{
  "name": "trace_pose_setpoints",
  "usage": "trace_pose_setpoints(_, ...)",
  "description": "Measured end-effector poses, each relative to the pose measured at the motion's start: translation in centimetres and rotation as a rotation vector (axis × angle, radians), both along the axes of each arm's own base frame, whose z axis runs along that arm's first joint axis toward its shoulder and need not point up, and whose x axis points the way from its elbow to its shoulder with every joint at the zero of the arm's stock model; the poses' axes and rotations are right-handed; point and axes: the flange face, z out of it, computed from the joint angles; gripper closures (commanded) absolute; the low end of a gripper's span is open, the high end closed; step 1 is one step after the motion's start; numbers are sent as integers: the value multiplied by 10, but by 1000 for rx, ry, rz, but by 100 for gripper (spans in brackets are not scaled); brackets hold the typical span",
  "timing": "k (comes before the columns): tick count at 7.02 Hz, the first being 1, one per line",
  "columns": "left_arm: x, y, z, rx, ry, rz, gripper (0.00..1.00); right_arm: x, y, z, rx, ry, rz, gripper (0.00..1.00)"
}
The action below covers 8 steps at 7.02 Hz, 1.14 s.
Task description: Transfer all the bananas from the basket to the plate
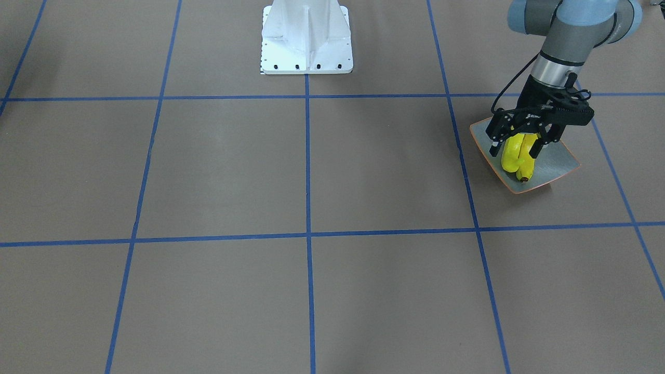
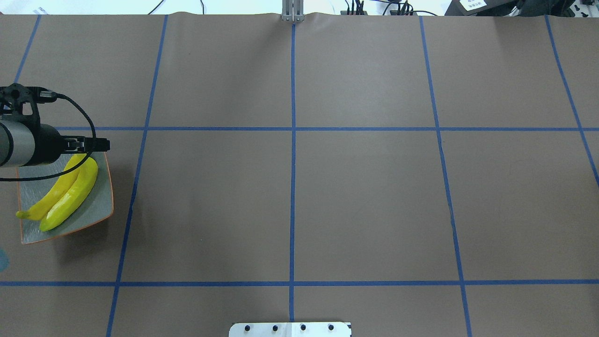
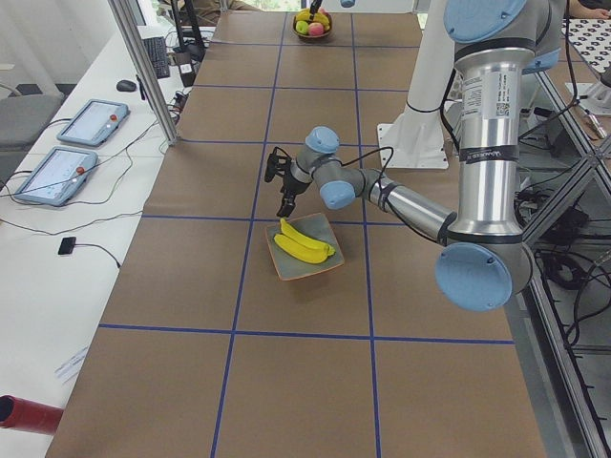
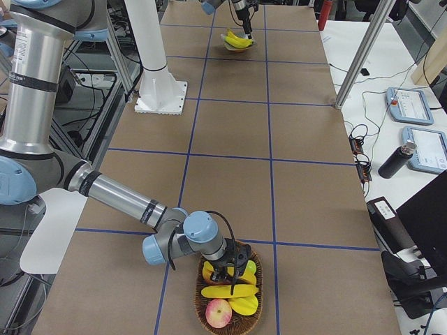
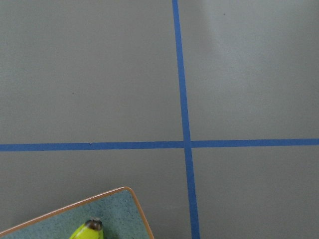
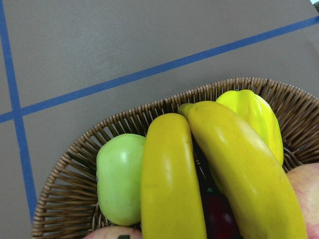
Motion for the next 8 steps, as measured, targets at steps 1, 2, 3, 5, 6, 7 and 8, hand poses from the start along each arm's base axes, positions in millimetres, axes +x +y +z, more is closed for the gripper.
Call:
trace_pose_setpoints(1, 0, 0, 0, 0, 0, 0, 0, -1, -2, -3, 17, 0, -7, 100)
trace_pose_setpoints(2, 0, 0, 0, 0, 0, 0, 0, -1, -5, -9, 42, 0, -15, 100)
trace_pose_setpoints(3, 1, 0, 0, 0, 0, 2, 0, -2, -9, -17, 70, 2, -23, 100)
trace_pose_setpoints(5, 1, 0, 0, -2, 1, 4, 0, 7, -18, -36, 141, 13, -40, 100)
trace_pose_setpoints(6, 1, 0, 0, -3, 3, 3, 0, 14, -24, -46, 173, 20, -40, 100)
trace_pose_setpoints(7, 1, 1, 0, -6, 5, 1, 0, 18, -35, -60, 205, 25, -37, 100)
trace_pose_setpoints(8, 1, 1, 1, -8, 6, 0, 0, 19, -53, -77, 240, 26, -34, 100)
